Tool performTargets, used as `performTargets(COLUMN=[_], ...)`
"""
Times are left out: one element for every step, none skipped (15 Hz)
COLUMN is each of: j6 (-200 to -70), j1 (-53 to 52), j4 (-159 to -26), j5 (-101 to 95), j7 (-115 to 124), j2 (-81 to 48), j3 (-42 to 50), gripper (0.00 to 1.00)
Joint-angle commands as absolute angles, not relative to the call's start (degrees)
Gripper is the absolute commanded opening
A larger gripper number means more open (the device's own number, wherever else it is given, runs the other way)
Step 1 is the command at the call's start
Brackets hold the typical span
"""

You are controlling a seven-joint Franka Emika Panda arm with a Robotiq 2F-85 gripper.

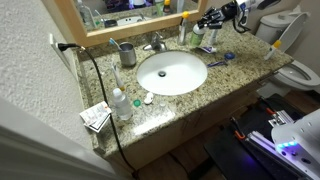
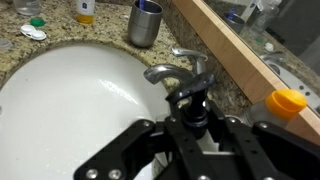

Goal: Remove the pump bottle from the sink and place it on the right side of the countertop

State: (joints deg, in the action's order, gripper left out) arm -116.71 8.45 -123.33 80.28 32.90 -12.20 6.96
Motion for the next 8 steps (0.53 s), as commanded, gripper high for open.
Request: performTargets(j6=[-114.84, -115.29, -115.26, -115.25, -115.90, -116.30, -116.29, -117.21], j1=[9.37, 9.49, 9.63, 9.72, 9.62, 9.40, 9.33, 8.99], j4=[-120.79, -120.60, -120.24, -119.99, -119.64, -119.26, -119.05, -118.98], j5=[84.37, 85.86, 87.85, 90.15, 92.00, 93.17, 94.33, 95.08], j7=[36.50, 37.12, 36.91, 36.22, 36.19, 36.65, 36.52, 36.44], j2=[-16.80, -17.54, -18.38, -19.16, -19.83, -20.41, -20.87, -20.82], j3=[8.12, 8.30, 8.38, 8.34, 8.35, 8.32, 8.27, 8.26], gripper=[0.08, 0.08, 0.08, 0.08, 0.08, 0.08, 0.08, 0.08])
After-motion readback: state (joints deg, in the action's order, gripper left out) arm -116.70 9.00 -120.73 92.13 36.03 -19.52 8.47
